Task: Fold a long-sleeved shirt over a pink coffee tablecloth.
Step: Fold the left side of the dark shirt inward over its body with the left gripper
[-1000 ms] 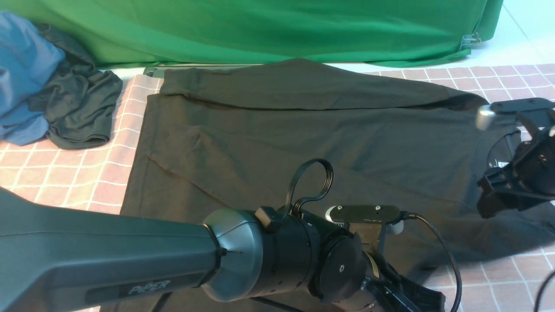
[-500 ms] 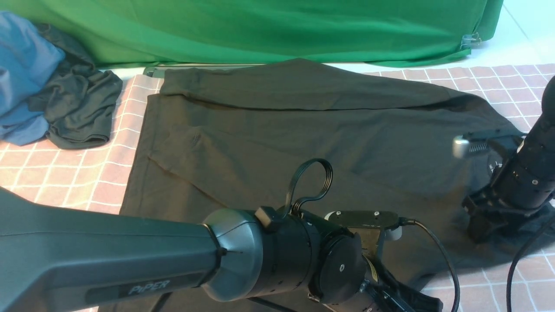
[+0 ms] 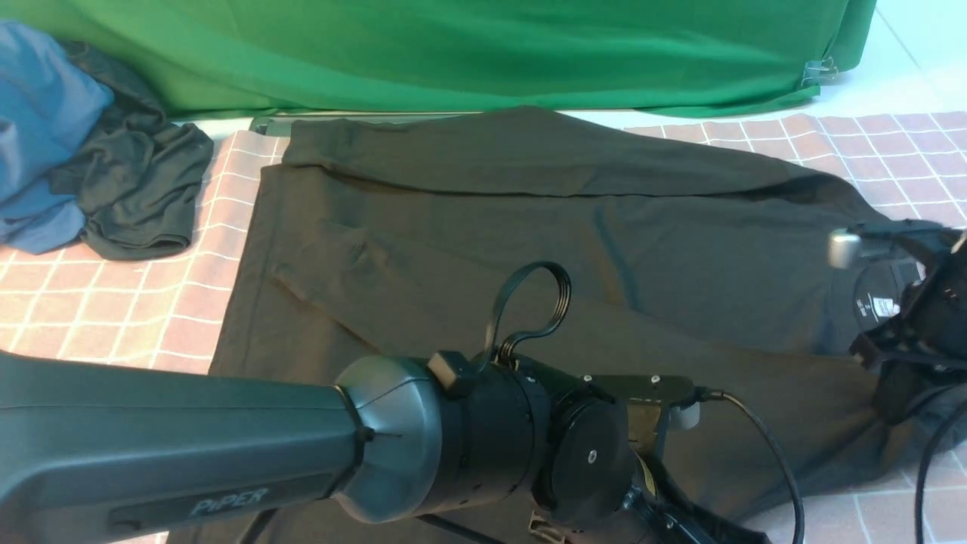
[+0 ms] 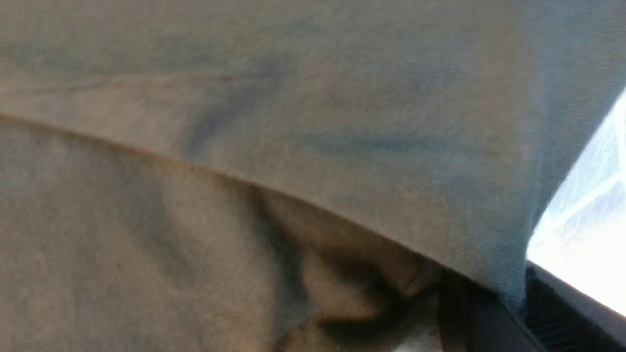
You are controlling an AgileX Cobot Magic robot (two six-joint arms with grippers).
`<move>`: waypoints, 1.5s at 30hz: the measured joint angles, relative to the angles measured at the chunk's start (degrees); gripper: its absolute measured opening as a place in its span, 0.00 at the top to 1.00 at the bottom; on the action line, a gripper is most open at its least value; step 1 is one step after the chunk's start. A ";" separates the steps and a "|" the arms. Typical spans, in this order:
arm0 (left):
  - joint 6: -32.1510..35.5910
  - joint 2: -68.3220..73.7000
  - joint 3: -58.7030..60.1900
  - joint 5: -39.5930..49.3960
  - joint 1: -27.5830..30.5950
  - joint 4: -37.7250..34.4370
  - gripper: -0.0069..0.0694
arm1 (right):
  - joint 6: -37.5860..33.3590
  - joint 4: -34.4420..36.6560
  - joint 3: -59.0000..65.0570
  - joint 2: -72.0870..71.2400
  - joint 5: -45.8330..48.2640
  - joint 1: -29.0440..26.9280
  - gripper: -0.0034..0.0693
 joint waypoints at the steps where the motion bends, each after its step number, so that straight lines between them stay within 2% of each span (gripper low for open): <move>1: 0.00 0.00 0.00 0.73 0.00 0.00 0.87 | 0.00 -0.01 0.00 -0.05 0.31 -0.11 0.84; 9: 0.00 0.00 0.00 2.57 0.00 -3.52 0.87 | 0.01 -0.34 0.00 -0.05 2.71 -0.21 0.80; 13: 0.27 0.06 0.00 4.61 0.00 -3.94 0.83 | 0.17 -2.35 0.00 -0.05 4.04 -0.39 0.65; 14: 0.27 0.06 0.00 4.66 0.00 -3.94 0.82 | 0.18 -2.40 0.00 -0.05 4.04 -0.39 0.65; 15: 0.27 0.06 0.00 5.09 0.00 -4.00 0.77 | 0.91 -2.98 0.00 -0.05 4.15 -0.44 0.56; 17: 0.27 0.06 0.00 5.75 0.00 -4.06 0.69 | 2.53 -3.57 0.00 -0.05 4.22 -0.50 0.46; 20: 0.27 -0.55 -0.85 8.12 0.00 -3.45 0.54 | 3.60 -3.93 0.00 -0.43 4.37 -0.50 0.37; 23: -1.54 -3.26 -3.34 11.57 0.00 1.63 0.47 | 3.90 -4.14 0.00 -1.87 4.37 -0.50 0.36; 25: -5.98 -6.60 -5.56 14.16 0.00 9.12 0.47 | 4.16 -4.14 0.00 -3.87 4.37 -0.50 0.40; 26: -8.28 -8.17 -6.74 15.01 0.00 12.98 0.48 | 4.31 -4.14 0.00 -5.16 4.37 -0.50 0.44; 28: -15.03 -11.73 -8.91 16.80 0.45 23.83 0.56 | 4.43 -4.14 0.00 -8.04 4.37 -0.50 0.53; 29: -17.18 -13.23 -9.92 17.34 0.92 26.73 0.59 | 4.47 -4.08 0.00 -9.53 4.37 -0.50 0.58; 30: -20.91 -14.86 -11.31 18.33 2.69 31.44 0.68 | 4.47 -3.97 0.00 -11.94 4.31 -0.50 0.67; 31: -22.44 -15.86 -12.62 19.08 4.59 33.45 0.72 | 4.47 -3.81 0.00 -13.61 4.22 -0.50 0.71; 32: -23.47 -16.93 -15.14 20.50 9.30 34.98 0.82 | 4.47 -3.08 0.00 -16.27 3.88 -0.50 0.80; 34: -22.54 -17.23 -17.77 21.38 16.19 34.02 0.86 | 4.39 -1.58 0.00 -19.86 3.32 -0.50 0.88; 36: -18.08 -16.38 -20.02 20.66 25.69 29.50 0.89 | 3.27 1.17 0.00 -24.09 2.33 -0.50 0.90; 37: -16.51 -15.68 -20.60 19.96 28.47 27.82 0.89 | 2.70 2.30 0.06 -25.62 2.03 -0.50 0.90; 41: -10.76 -9.26 -22.29 11.38 44.54 19.19 0.89 | -1.14 8.03 1.18 -31.51 1.19 -0.50 0.90; 42: -10.63 -8.43 -22.49 11.02 45.14 18.96 0.89 | -1.35 8.27 1.18 -31.70 1.19 -0.50 0.90; 43: -10.43 -4.91 -23.66 8.67 49.29 17.88 0.89 | -3.15 10.20 2.07 -33.11 1.12 -0.50 0.90; 45: -10.31 -1.17 -25.40 7.37 53.13 17.44 0.89 | -4.57 12.11 3.10 -34.34 1.12 -0.50 0.90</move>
